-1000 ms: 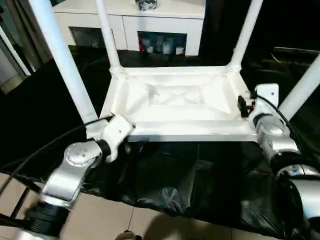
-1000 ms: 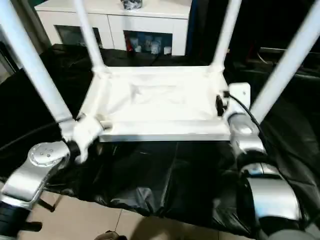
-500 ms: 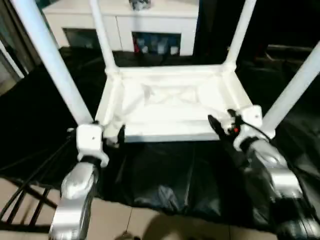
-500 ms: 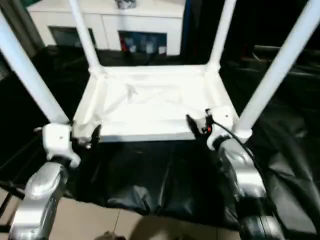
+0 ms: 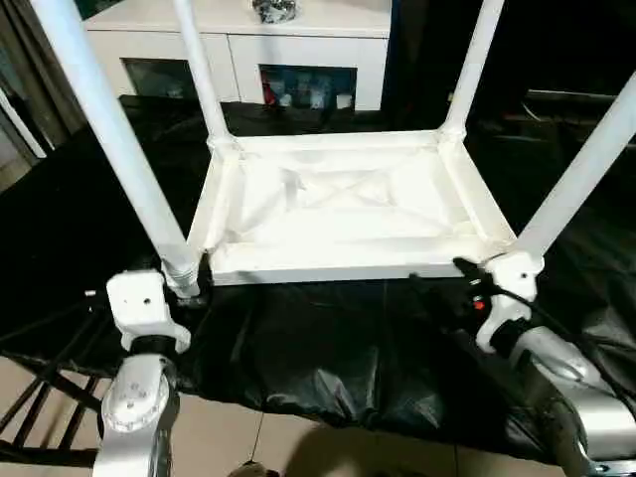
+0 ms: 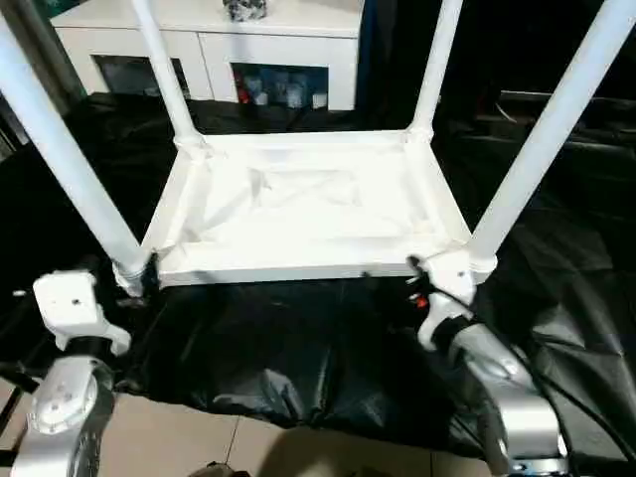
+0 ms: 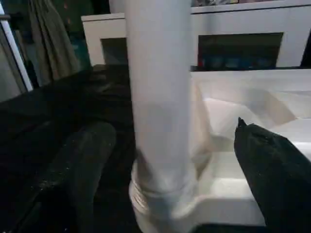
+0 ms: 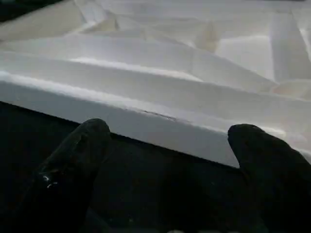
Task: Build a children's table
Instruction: Rotate table base
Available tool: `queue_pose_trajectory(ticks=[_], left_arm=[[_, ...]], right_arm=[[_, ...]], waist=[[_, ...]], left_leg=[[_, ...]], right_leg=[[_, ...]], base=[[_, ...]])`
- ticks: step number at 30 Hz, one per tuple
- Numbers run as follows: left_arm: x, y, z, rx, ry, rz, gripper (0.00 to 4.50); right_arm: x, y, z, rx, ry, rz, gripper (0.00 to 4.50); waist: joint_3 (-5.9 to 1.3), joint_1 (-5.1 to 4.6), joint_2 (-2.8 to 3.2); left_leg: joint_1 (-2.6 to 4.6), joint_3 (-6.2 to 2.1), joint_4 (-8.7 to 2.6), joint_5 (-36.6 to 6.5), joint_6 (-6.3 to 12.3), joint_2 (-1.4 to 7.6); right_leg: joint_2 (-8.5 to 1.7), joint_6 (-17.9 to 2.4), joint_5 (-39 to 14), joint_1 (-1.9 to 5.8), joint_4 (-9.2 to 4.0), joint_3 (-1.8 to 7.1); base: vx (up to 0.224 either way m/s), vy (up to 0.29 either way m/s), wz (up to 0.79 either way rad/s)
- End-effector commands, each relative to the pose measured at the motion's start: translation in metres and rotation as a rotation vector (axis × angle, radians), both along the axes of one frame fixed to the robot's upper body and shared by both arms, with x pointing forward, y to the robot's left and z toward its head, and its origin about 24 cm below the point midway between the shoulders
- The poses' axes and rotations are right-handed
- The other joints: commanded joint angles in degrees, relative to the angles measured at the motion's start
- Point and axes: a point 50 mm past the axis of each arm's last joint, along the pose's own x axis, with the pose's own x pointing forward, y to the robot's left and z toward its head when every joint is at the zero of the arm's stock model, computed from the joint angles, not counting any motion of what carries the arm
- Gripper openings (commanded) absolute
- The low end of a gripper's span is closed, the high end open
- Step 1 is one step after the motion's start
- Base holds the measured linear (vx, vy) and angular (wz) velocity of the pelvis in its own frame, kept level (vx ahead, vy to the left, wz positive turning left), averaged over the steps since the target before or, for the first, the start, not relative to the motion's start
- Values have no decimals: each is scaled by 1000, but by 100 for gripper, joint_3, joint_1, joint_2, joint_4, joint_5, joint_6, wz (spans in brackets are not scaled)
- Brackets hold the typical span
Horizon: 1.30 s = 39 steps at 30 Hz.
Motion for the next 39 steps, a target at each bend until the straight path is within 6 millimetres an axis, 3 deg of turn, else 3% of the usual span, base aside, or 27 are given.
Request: queue_pose_trajectory(ticks=[1, 2, 4, 5, 6, 9, 11, 16, 18, 19, 21, 24, 29, 34, 35, 36, 38, 39], left_arm=[[12, 10, 1, 16, 2, -26, 450], [13, 10, 1, 16, 1, -30, 450], [26, 15, 4, 13, -6, -99, 450], [30, 16, 6, 14, -10, -118, 450], [41, 21, 7, 21, 2, -157, 450], [52, 25, 10, 18, 13, -197, 450], [57, 24, 12, -6, 6, -267, 450], [59, 12, 11, -42, 46, -560, 450], [48, 0, 13, -79, 82, -828, 450], [47, -1, 13, -87, 90, -862, 450], [42, -4, 14, -106, 105, -949, 450], [26, -13, 15, -160, 164, -1141, 450], [9, -28, 16, -215, 226, -1312, 450], [-2, -42, 19, -272, 240, -1405, 450], [-6, -47, 20, -285, 243, -1434, 450], [-12, -55, 22, -304, 248, -1476, 450], [-14, -57, 23, -310, 249, -1487, 450], [-15, -60, 25, -317, 244, -1494, 450]], right_arm=[[0, 4, 1, -19, 18, 3, 441], [0, 4, 1, -20, 22, 2, 441], [1, 2, -5, -53, 73, -11, 441], [1, 2, -7, -63, 87, -16, 441], [2, -1, -11, -101, 121, -35, 441], [4, -4, -15, -132, 151, -53, 441], [6, -3, -15, -143, 152, -43, 441], [13, -1, -18, -168, 158, -39, 441], [22, 4, -20, -172, 154, -31, 441], [24, 5, -20, -166, 150, -32, 441], [30, 8, -18, -150, 134, -42, 441], [42, 16, -17, -131, 109, -43, 441], [54, 35, -17, -106, 99, 4, 441], [61, 56, -19, -110, 91, 81, 441], [63, 64, -20, -113, 90, 108, 441], [67, 76, -21, -117, 86, 148, 441], [68, 80, -21, -117, 84, 161, 441], [69, 84, -21, -116, 83, 175, 441]], waist=[[-284, 2, -75], [-291, 9, -60], [-311, 18, -115], [-322, 30, -92], [-334, 37, -71], [-372, 42, -89], [-394, 37, -89], [-371, 34, -49], [-360, 58, -34], [-355, 43, -17], [-343, 51, -28], [-344, 30, -47], [-341, -27, -63], [-310, -150, -84], [-309, -161, -140], [-314, -186, -127], [-302, -237, -127], [-296, -274, -156]], left_leg=[[92, -114, -424, -1921, 114, 120], [96, -115, -430, -1887, 104, 125], [83, -119, -441, -1702, 89, 153], [78, -130, -443, -1612, 81, 150], [76, -125, -444, -1507, 57, 162], [71, -110, -416, -1185, 44, 174], [70, -89, -391, -1012, 100, 157], [95, -72, -407, -1116, 93, 176], [136, -62, -420, -1271, 34, 193], [125, -74, -445, -1360, -22, 200], [167, -56, -442, -1530, -79, 212], [136, -67, -465, -1509, -124, 217], [109, -42, -439, -1378, -98, 188], [82, -60, -455, -1453, -97, 183], [82, -50, -456, -1445, -85, 180], [80, -60, -454, -1433, -97, 180], [96, -58, -454, -1492, -84, 180], [95, -56, -450, -1531, -83, 181]], right_leg=[[-342, -110, -2722, 131, -661, 223], [-348, -111, -2693, 135, -653, 229], [-364, -196, -2369, 157, -617, 244], [-367, -237, -2222, 169, -584, 250], [-368, -337, -1889, 176, -548, 263], [-387, -668, -1031, 228, -441, 276], [-411, -837, -750, 262, -399, 281], [-424, -1023, -882, 244, -405, 282], [-447, -1053, -1093, 219, -421, 295], [-437, -1091, -1190, 224, -407, 290], [-439, -1124, -1222, 197, -410, 305], [-456, -1136, -1210, 236, -376, 304], [-448, -1175, -1184, 262, -358, 321], [-436, -1102, -1583, 293, -378, 308], [-427, -1072, -1620, 291, -396, 307], [-439, -1113, -1618, 292, -372, 306], [-428, -1111, -1728, 278, -397, 305], [-419, -1136, -1717, 276, -395, 307]], base=[[0, 0, 0], [0, 0, 0], [0, 0, 0], [0, 0, 0], [0, 0, 0], [0, 0, 0], [0, 0, 0], [0, 0, 0], [0, 0, 0], [0, 0, 0], [0, 0, 0], [0, 0, 0], [0, 0, 0], [0, 0, 0], [0, 0, 0], [0, 0, 0], [0, 0, 0], [0, 0, 0]])
